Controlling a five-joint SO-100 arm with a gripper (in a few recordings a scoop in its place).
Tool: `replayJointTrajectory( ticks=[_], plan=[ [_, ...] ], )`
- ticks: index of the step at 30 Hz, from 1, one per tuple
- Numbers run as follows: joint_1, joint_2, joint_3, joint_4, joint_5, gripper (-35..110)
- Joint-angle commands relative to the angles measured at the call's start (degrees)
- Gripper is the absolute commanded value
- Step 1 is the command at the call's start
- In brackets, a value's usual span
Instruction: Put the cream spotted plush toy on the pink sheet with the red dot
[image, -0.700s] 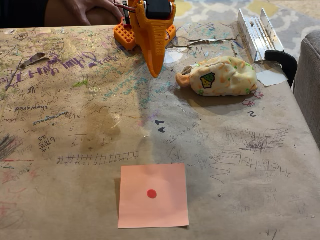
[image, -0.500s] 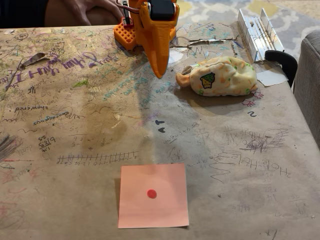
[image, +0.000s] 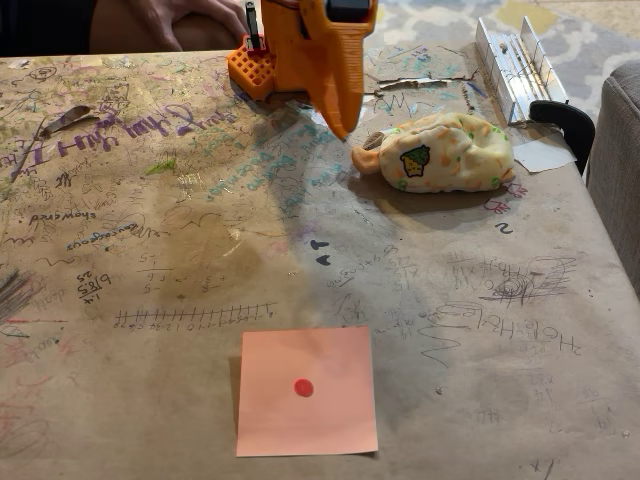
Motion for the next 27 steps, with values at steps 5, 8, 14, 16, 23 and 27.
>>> replayJointTrajectory(
  ticks=[5, 8, 14, 16, 23, 27],
  plan=[
    [-14.77, -32.61, -19.6, 2.2, -1.67, 6],
    [-20.57, -44.56, -24.61, 3.69, -1.49, 15],
    [-25.75, -53.79, -30.06, 8.61, 4.57, 32],
    [-24.96, -62.49, -32.96, 8.53, 6.06, 35],
    [-21.71, -76.9, -34.8, 3.34, 7.56, 38],
    [-22.06, -82.0, -36.56, 1.85, 8.0, 38]
  ],
)
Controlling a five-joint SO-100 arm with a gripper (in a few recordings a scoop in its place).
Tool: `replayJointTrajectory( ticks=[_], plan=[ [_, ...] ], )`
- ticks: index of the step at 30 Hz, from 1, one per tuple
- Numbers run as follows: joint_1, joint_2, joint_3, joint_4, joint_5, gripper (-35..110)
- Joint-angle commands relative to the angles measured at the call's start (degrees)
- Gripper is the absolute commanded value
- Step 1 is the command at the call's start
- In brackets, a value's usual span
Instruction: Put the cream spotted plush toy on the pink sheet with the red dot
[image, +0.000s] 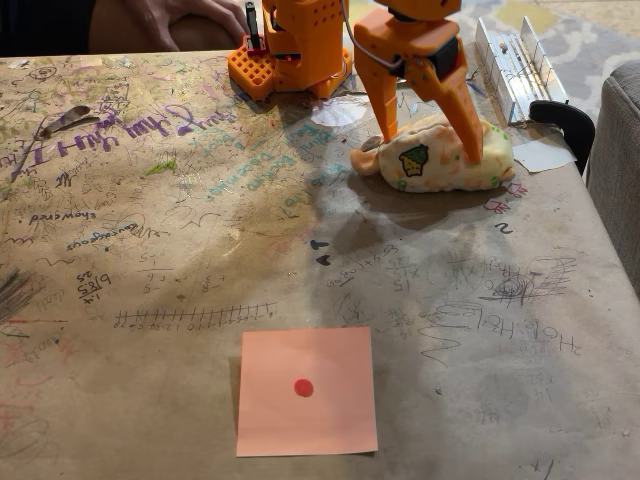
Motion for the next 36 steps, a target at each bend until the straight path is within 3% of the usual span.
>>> replayJointTrajectory(
  ticks=[1, 8, 9, 11, 15, 20, 31, 36],
  plan=[
    [-0.53, -3.78, -3.96, -0.88, -0.35, 39],
    [-0.35, -13.8, -10.37, 1.58, -2.55, 38],
    [-0.44, -14.41, -10.81, 2.11, -2.99, 32],
    [-0.35, -14.41, -10.63, 2.2, -3.25, 4],
    [0.18, -10.99, -9.67, 3.34, -1.76, 0],
    [4.04, 5.89, -8.44, 5.36, 0.09, 0],
    [20.3, 50.89, -21.27, 19.07, 6.59, 0],
    [23.12, 73.48, -21.8, 26.89, 4.92, 0]
  ],
)
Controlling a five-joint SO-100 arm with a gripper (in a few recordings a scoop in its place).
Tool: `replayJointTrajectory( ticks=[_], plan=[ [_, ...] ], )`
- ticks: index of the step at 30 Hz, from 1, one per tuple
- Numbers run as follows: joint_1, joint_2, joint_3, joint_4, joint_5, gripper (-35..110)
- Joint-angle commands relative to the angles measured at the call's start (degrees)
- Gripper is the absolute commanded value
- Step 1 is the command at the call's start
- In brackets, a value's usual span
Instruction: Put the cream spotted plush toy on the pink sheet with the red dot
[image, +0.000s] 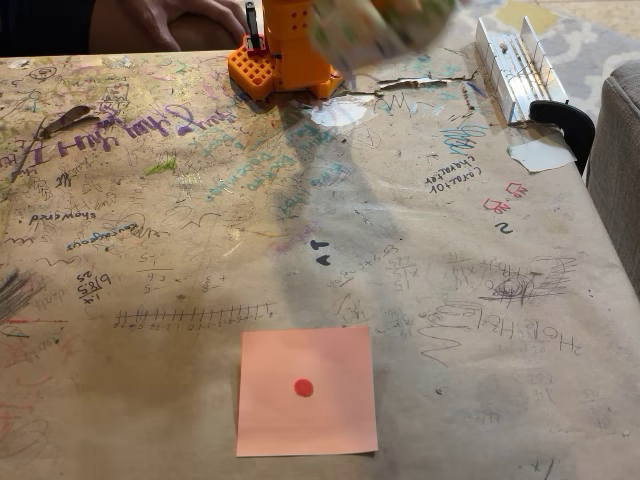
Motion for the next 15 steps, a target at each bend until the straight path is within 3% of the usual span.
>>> replayJointTrajectory(
  ticks=[1, 5, 10, 13, 15],
  plan=[
    [0.53, 15.12, -4.83, 6.24, -2.02, 0],
    [2.37, 18.54, -3.96, 6.68, -4.39, 0],
    [8.17, 10.28, 5.27, -6.94, -5.27, 0],
    [15.21, -14.94, 4.04, -24.26, -4.13, 0],
    [19.16, -46.76, -14.15, -27.07, -0.7, 0]
  ],
)
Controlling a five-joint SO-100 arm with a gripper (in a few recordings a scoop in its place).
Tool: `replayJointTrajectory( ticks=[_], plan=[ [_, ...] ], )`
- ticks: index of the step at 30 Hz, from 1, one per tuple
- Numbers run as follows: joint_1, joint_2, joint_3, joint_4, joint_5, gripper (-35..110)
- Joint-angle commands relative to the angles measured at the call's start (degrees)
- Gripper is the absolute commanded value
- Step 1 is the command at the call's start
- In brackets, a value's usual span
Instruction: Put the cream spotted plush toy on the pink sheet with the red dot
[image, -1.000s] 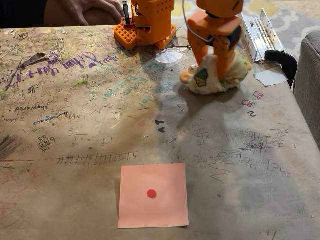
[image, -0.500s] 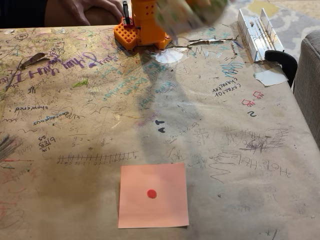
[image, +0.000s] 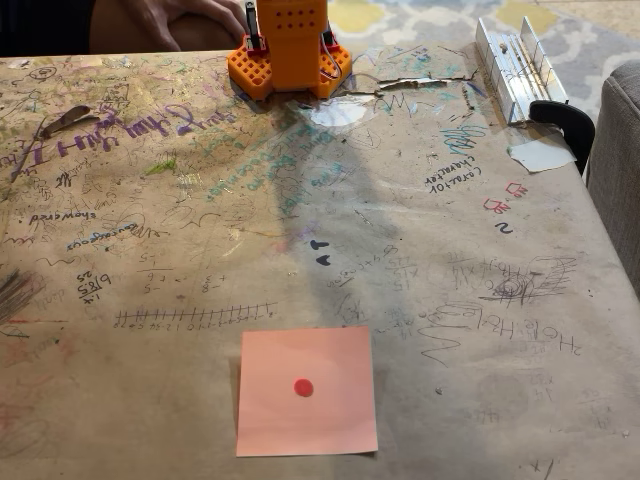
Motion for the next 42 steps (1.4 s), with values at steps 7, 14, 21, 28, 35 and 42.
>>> replayJointTrajectory(
  ticks=[7, 14, 21, 28, 35, 42],
  plan=[
    [7.73, -86.57, -66.71, 19.78, -8.61, 49],
    [8.7, -59.94, -24.26, -2.81, -15.56, 46],
    [6.33, -54.76, -14.77, -6.33, -15.56, 45],
    [-5.89, -36.39, 1.93, -13.71, -17.14, 27],
    [-15.47, -15.56, 13.62, -14.33, -9.76, 0],
    [-12.92, -6.68, 26.89, -21.36, -1.67, 0]
  ],
)
